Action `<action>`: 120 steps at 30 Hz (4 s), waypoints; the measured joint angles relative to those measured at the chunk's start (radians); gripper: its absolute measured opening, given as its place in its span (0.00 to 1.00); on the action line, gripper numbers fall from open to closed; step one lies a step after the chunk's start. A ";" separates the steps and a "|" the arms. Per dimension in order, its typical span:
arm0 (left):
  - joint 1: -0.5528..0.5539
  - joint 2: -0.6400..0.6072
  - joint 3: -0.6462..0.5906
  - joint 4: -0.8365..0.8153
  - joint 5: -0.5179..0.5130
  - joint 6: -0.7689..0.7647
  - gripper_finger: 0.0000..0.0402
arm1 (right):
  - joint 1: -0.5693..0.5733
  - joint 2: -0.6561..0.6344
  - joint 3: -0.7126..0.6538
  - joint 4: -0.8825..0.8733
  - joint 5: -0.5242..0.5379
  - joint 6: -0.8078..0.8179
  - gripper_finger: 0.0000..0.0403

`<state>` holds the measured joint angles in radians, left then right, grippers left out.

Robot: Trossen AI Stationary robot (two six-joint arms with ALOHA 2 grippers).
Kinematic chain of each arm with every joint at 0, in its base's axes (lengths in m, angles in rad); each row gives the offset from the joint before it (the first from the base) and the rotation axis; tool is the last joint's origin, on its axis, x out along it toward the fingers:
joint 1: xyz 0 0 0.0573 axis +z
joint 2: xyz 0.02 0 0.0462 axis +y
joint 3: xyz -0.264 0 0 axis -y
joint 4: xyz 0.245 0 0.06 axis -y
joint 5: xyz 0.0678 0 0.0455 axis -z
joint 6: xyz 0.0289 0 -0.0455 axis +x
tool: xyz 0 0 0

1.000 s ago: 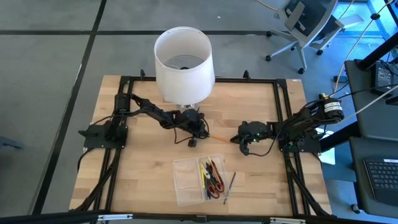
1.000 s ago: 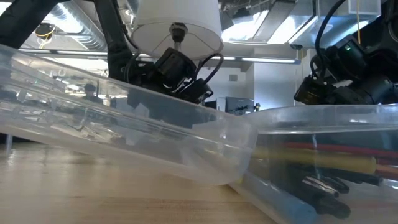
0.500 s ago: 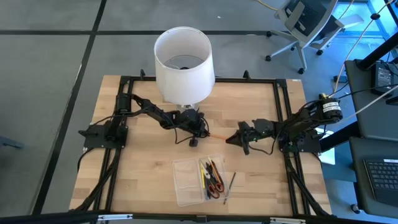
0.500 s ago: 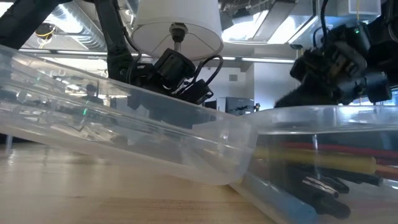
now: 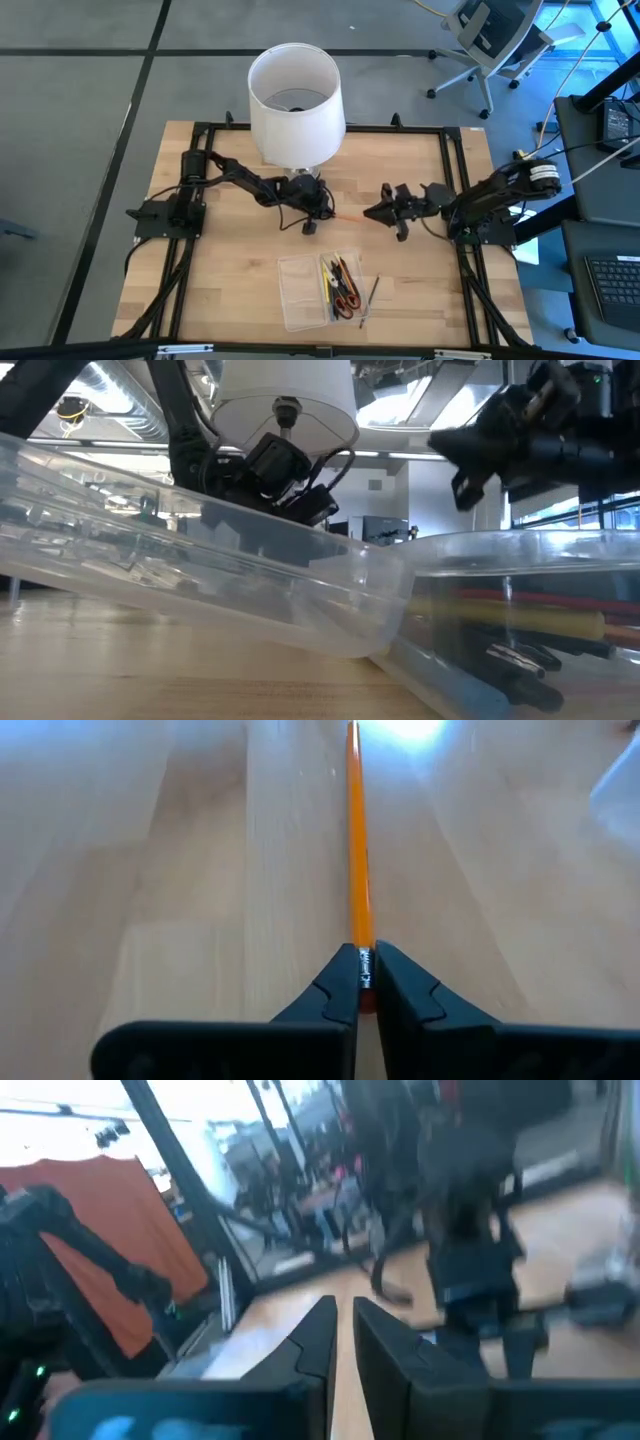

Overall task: Pick & place school supplies into a supply box
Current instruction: Put the orange pencil into the transparent supply box, then adjust the transparent supply box on the table

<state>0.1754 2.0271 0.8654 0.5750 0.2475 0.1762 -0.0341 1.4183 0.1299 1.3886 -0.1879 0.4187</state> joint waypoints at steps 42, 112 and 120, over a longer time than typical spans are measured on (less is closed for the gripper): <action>-0.356 -0.304 0.037 -0.310 0.155 0.115 0.02 | -0.146 -0.506 0.000 -0.541 -0.129 -0.051 0.10; -0.297 -0.319 0.217 -0.577 -0.072 0.363 0.11 | 0.017 -0.502 0.281 -1.187 -0.219 -0.036 0.10; -0.299 -0.384 0.217 -0.586 -0.071 -0.056 0.10 | 0.245 -0.395 0.693 -1.834 0.035 0.003 0.10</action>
<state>-0.1238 1.6435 1.0828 -0.0111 0.1762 0.1204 0.2110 1.0234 0.8229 -0.4458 -0.1531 0.4216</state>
